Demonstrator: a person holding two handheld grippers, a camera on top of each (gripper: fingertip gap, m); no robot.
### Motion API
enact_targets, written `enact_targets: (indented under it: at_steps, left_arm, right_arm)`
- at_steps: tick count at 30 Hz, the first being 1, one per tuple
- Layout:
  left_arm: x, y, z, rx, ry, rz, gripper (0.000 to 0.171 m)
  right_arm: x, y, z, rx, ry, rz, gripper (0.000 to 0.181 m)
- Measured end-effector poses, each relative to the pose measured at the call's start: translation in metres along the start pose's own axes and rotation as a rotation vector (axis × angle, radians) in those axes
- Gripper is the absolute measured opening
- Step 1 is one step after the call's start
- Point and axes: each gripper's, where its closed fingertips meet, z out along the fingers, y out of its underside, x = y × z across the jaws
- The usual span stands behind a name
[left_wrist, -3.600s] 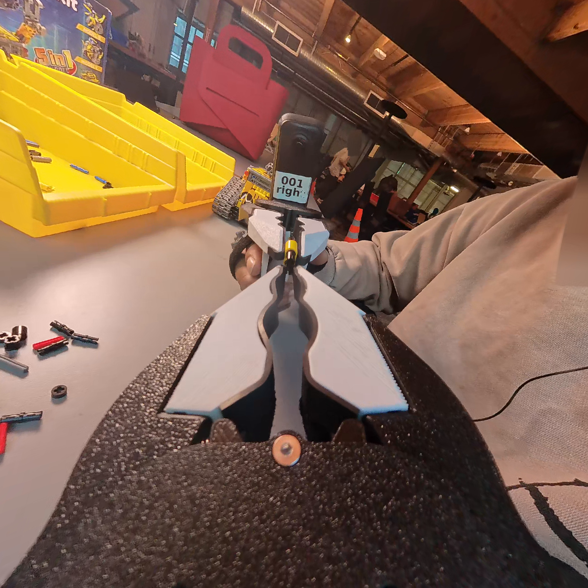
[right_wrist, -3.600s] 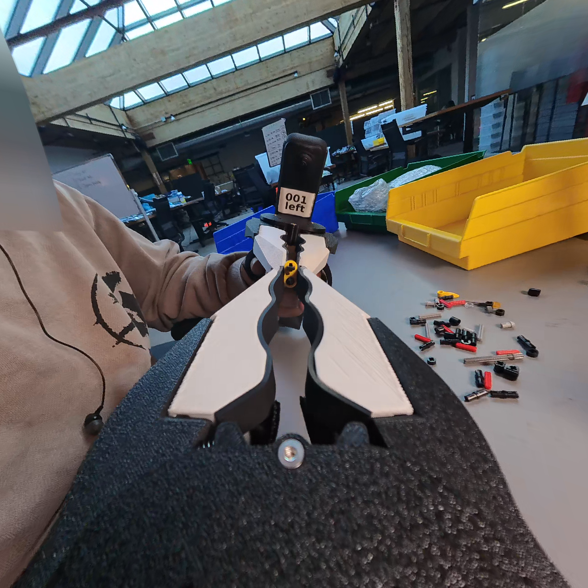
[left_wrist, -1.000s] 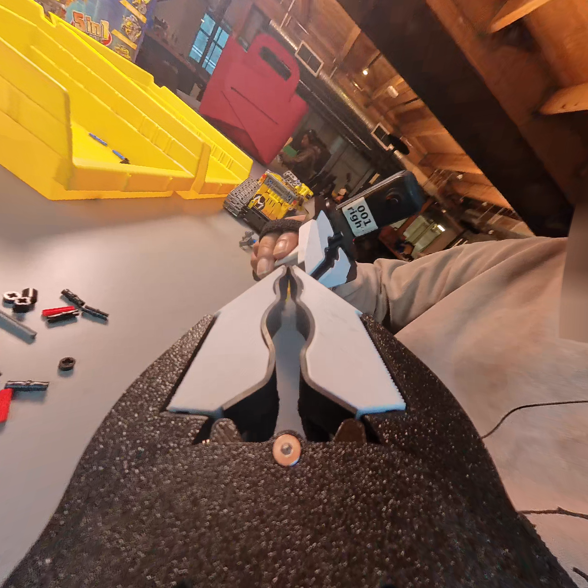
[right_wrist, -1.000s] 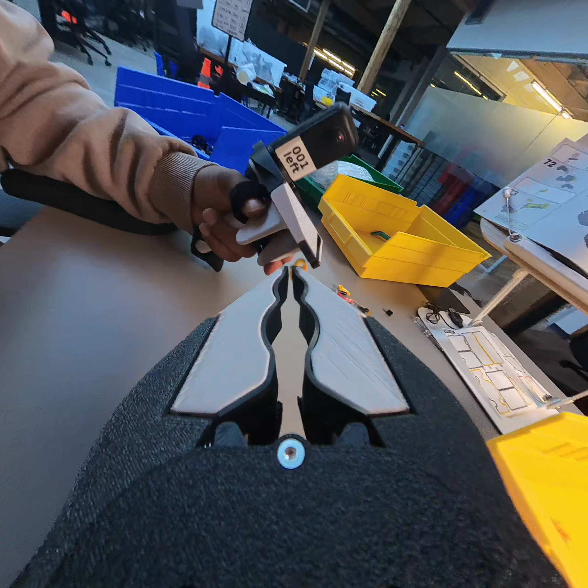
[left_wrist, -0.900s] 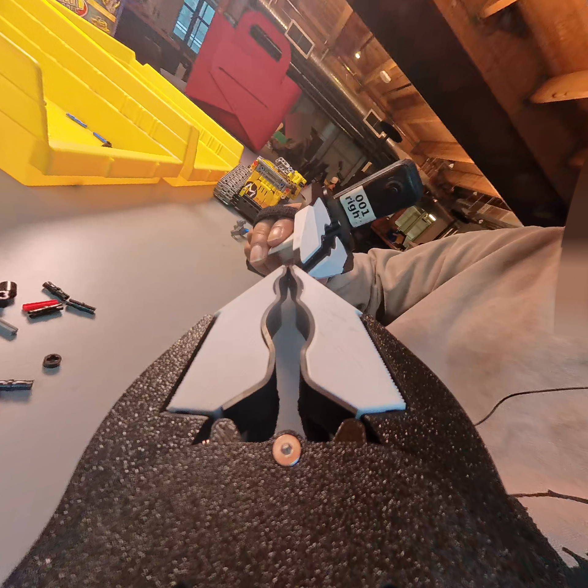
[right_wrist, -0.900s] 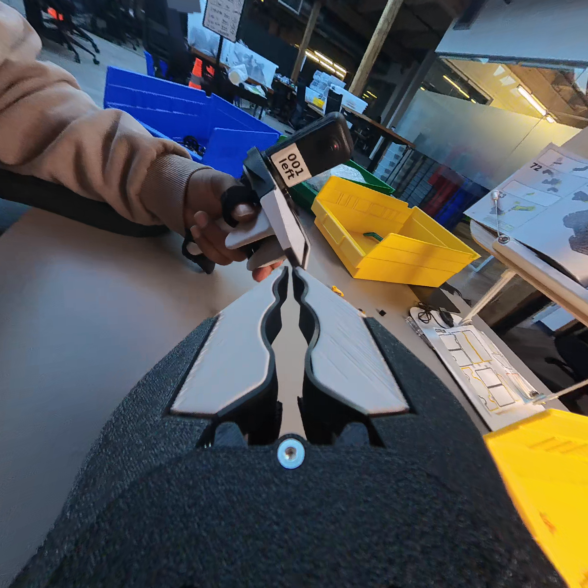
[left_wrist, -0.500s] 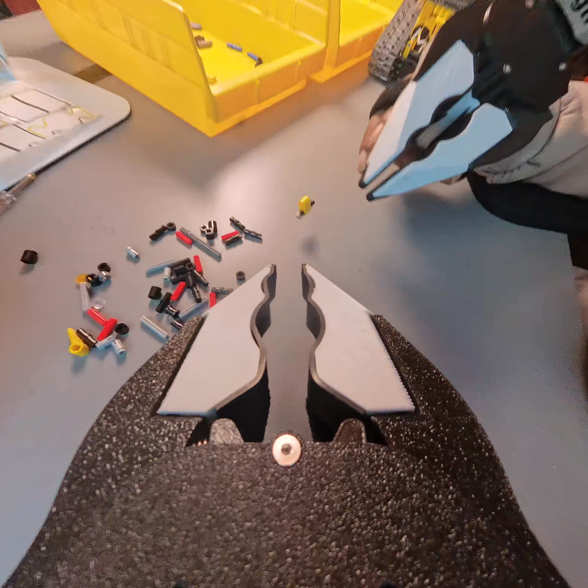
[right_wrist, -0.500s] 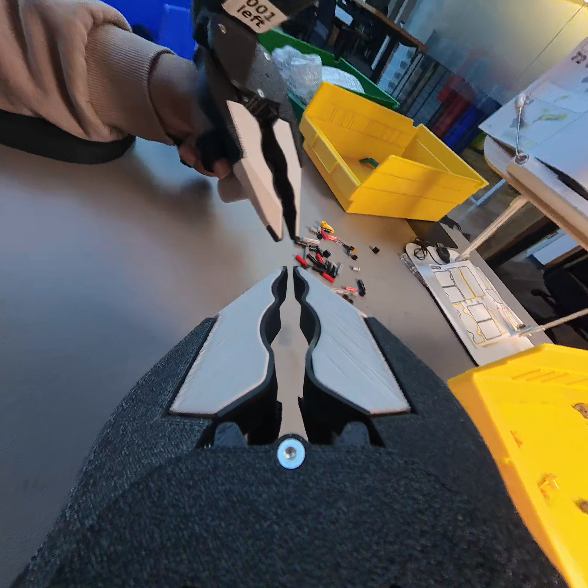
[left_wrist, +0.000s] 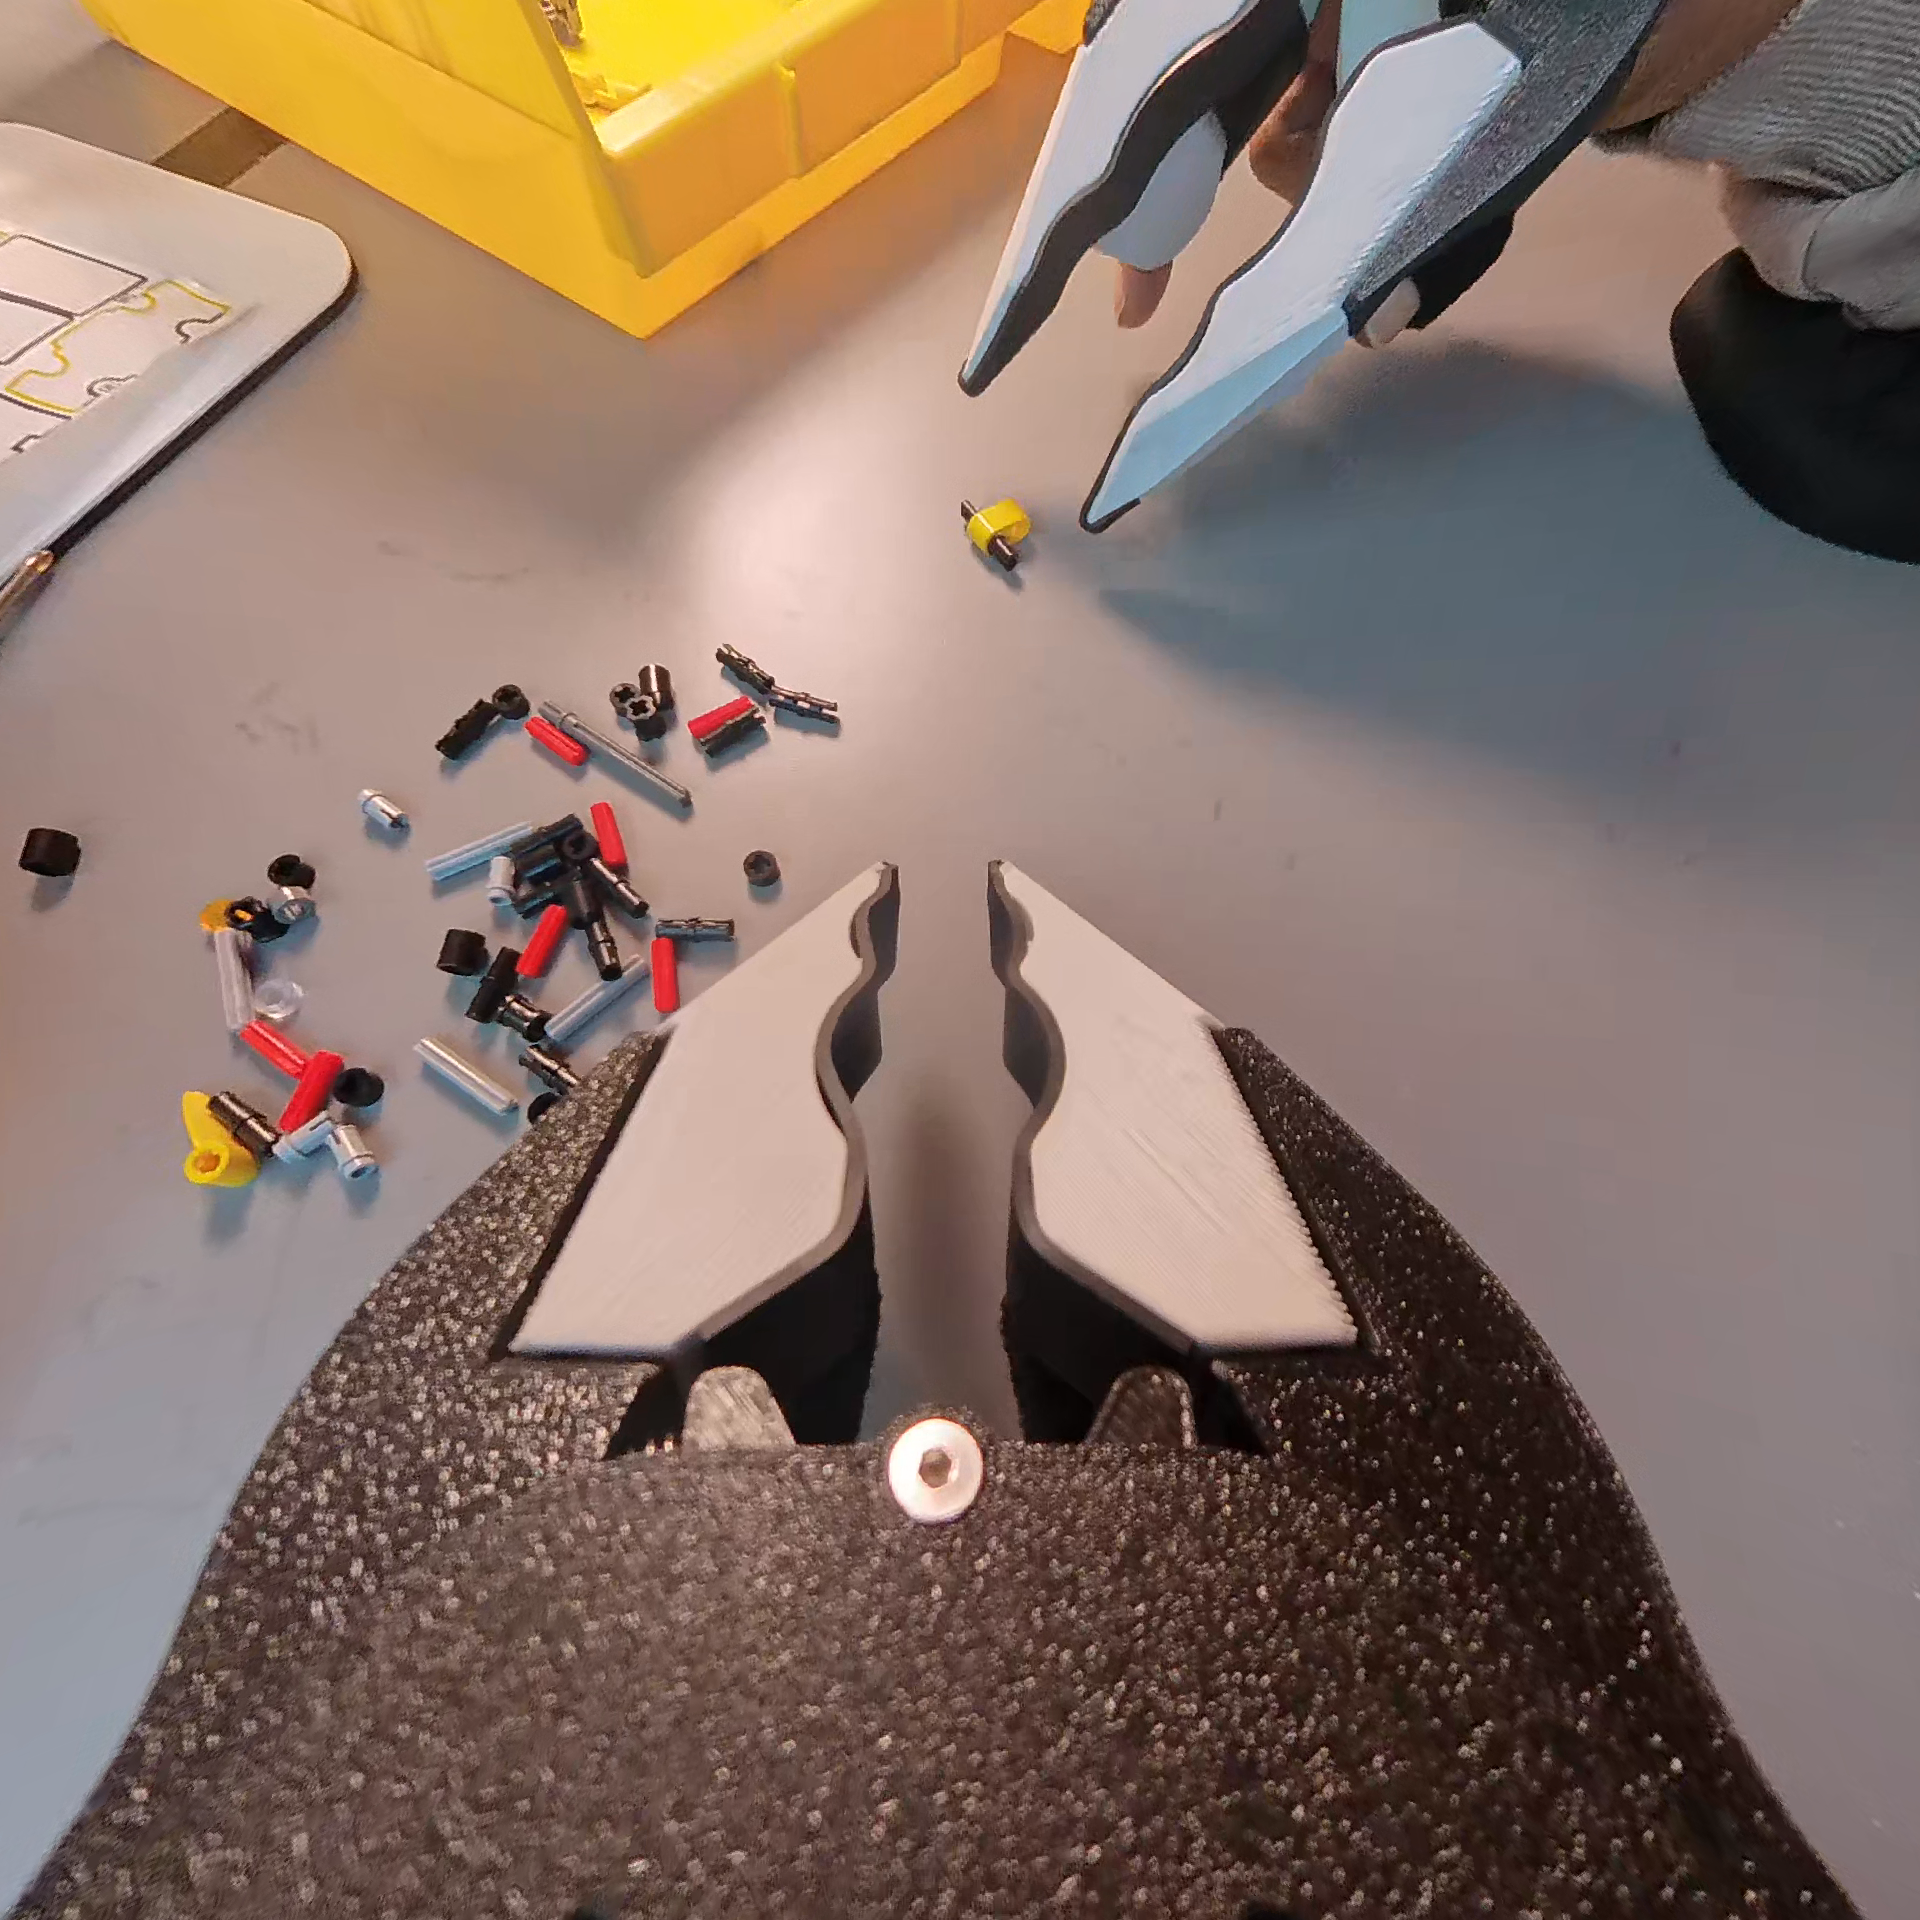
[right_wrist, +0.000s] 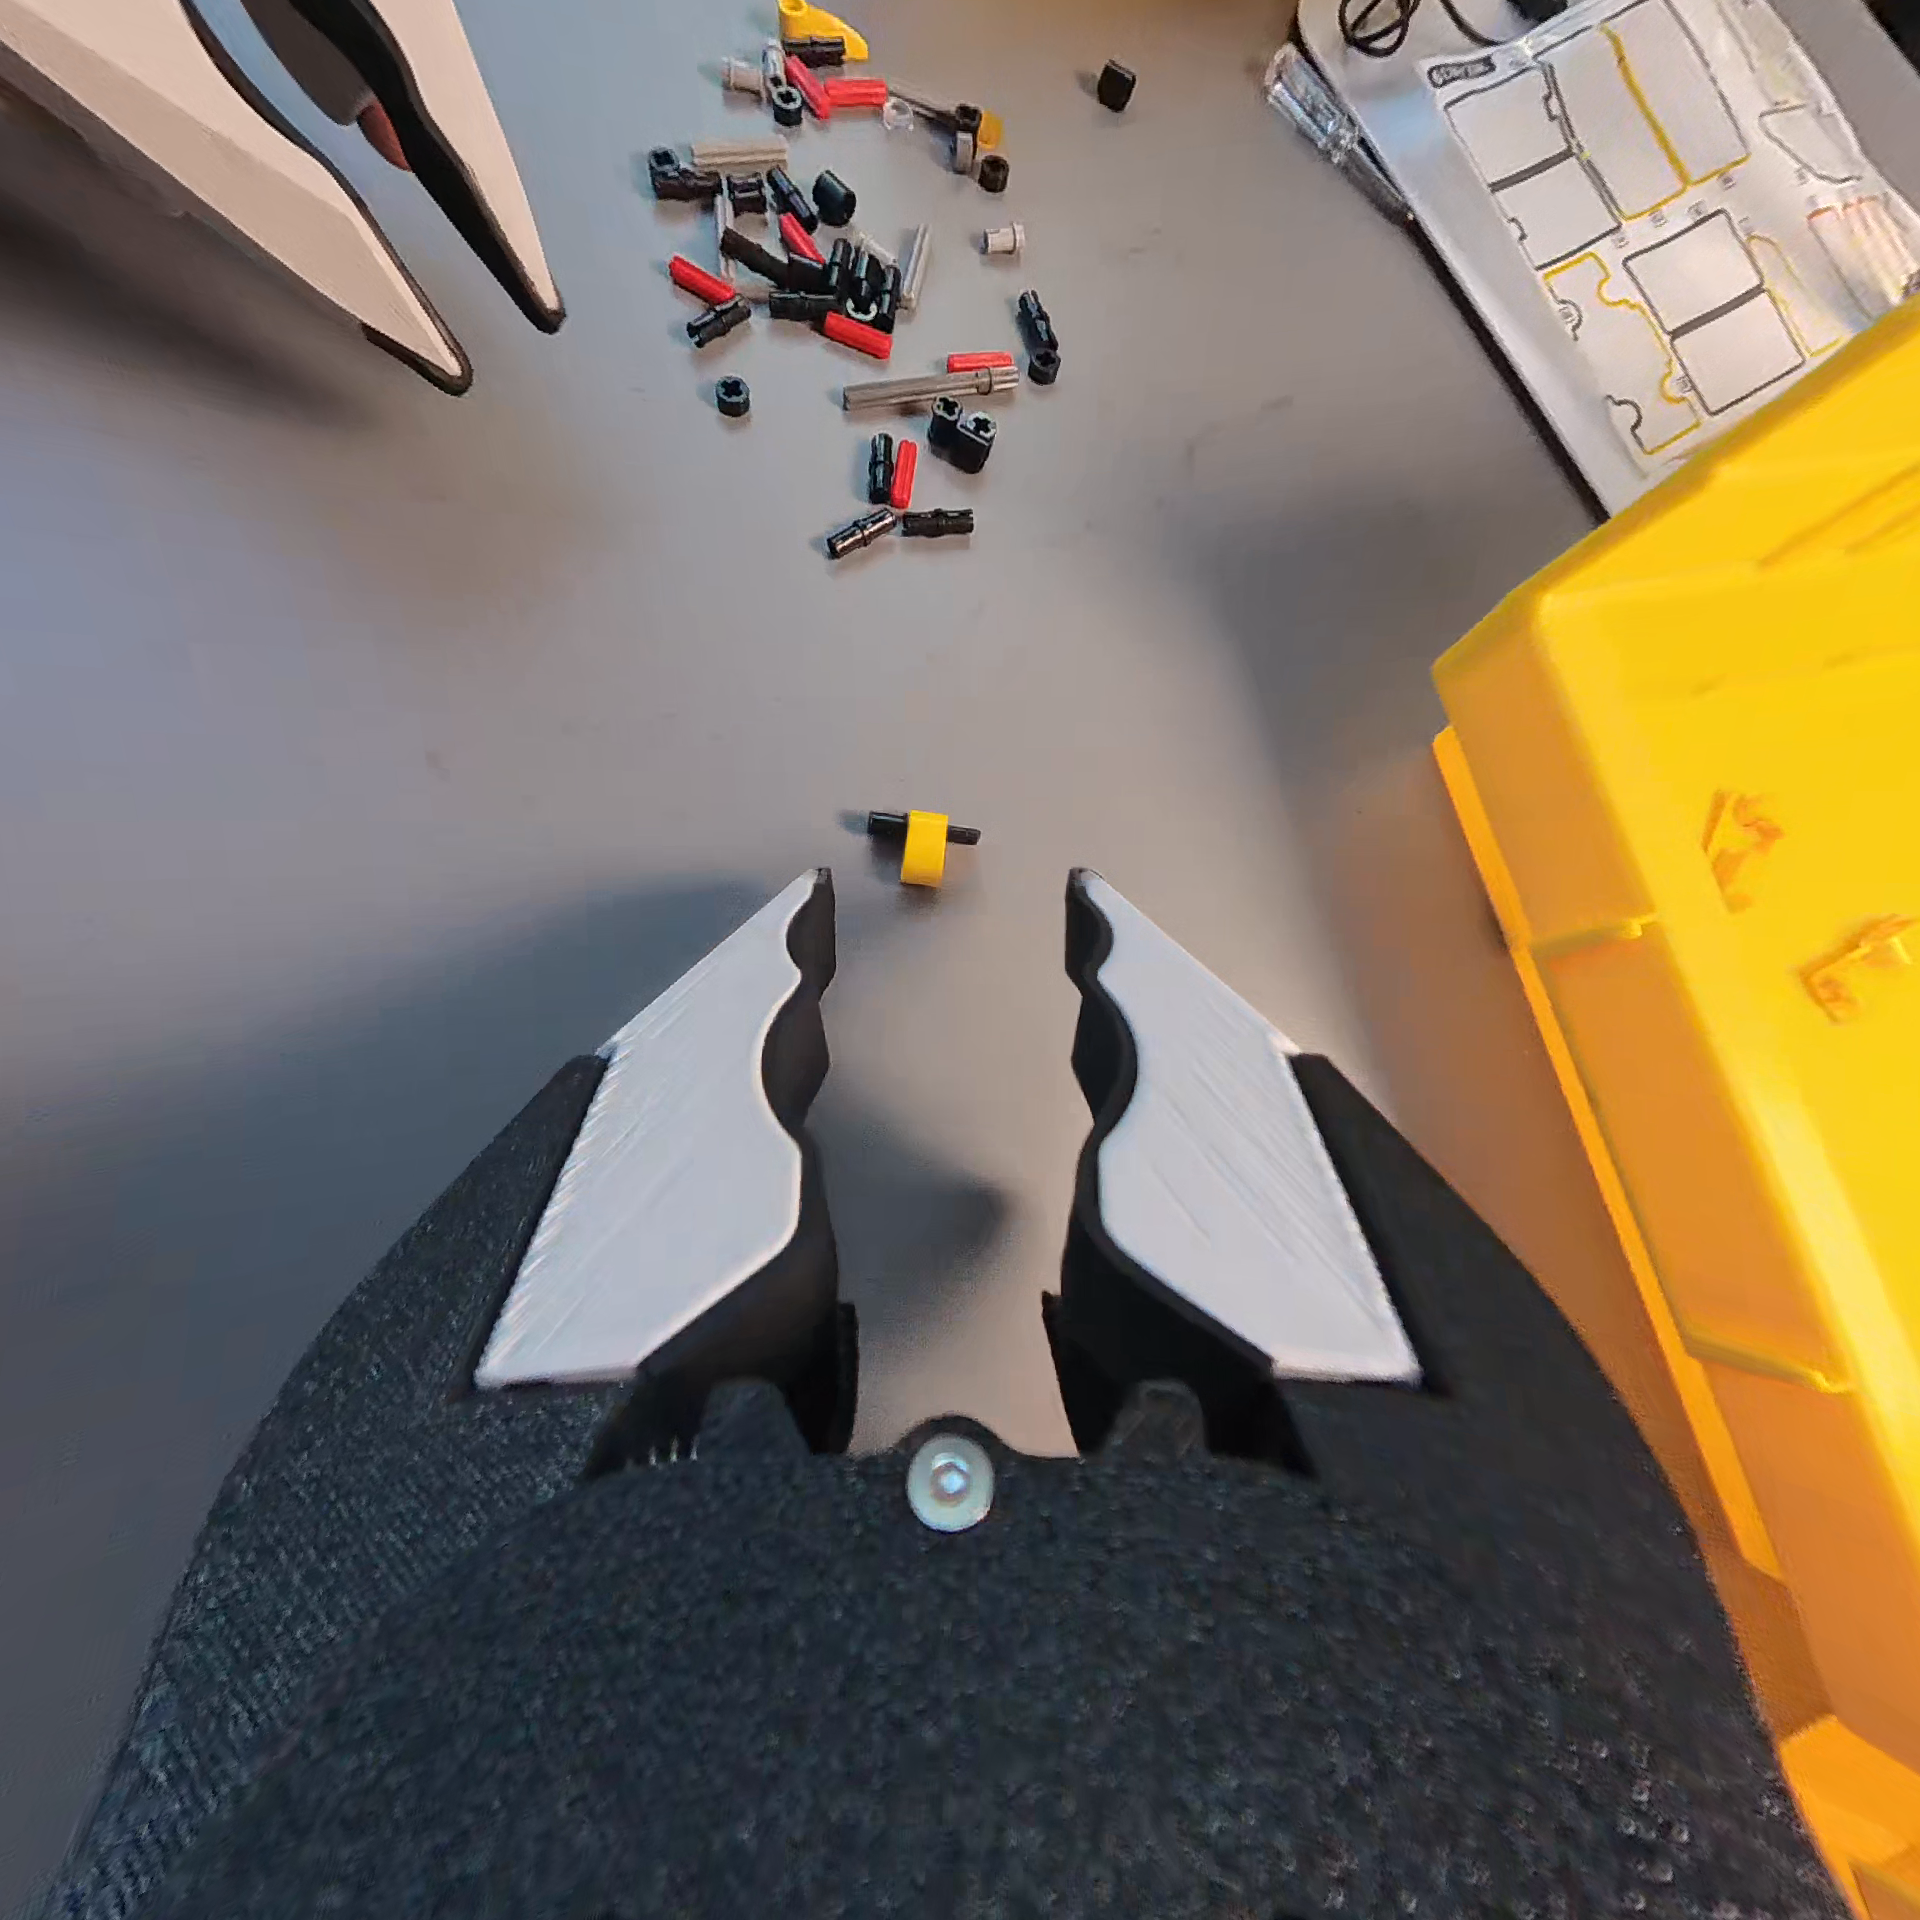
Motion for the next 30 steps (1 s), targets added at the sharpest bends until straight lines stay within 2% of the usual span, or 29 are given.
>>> enact_targets:
  at_steps: [5, 7, 9, 12, 15, 18, 21, 26, 30]
  left_arm:
    - [0.004, -0.001, 0.001, 0.0, 0.008, 0.012, 0.017]
    - [0.006, -0.002, 0.002, 0.002, 0.013, 0.017, 0.017]
    - [0.008, -0.003, 0.002, 0.012, 0.022, 0.014, 0.016]
    - [0.019, -0.011, 0.0, 0.067, 0.108, -0.058, 0.016]
    - [0.035, -0.029, -0.009, 0.167, 0.297, -0.239, 0.021]
    - [0.045, -0.046, -0.021, 0.251, 0.459, -0.387, 0.025]
    - [0.053, -0.05, -0.025, 0.263, 0.535, -0.424, 0.021]
    - [0.064, -0.045, -0.021, 0.218, 0.554, -0.383, 0.008]
    - [0.06, -0.055, -0.029, 0.287, 0.577, -0.43, 0.007]
  right_arm:
    - [-0.003, 0.004, 0.012, -0.03, -0.036, 0.026, 0.032]
    - [0.0, 0.004, 0.014, -0.039, -0.014, 0.004, 0.014]
    - [-0.004, 0.003, 0.015, -0.044, -0.025, -0.028, 0.006]
    - [-0.017, -0.011, 0.013, 0.051, -0.056, -0.136, 0.005]
    - [-0.047, -0.046, -0.006, 0.271, -0.059, -0.406, 0.006]
    - [-0.073, -0.071, -0.023, 0.386, -0.023, -0.576, 0.005]
    - [-0.089, -0.079, -0.026, 0.389, 0.039, -0.723, 0.005]
    - [-0.106, -0.081, -0.026, 0.381, 0.068, -0.863, 0.006]
    - [-0.103, -0.09, -0.032, 0.432, 0.096, -0.814, 0.006]
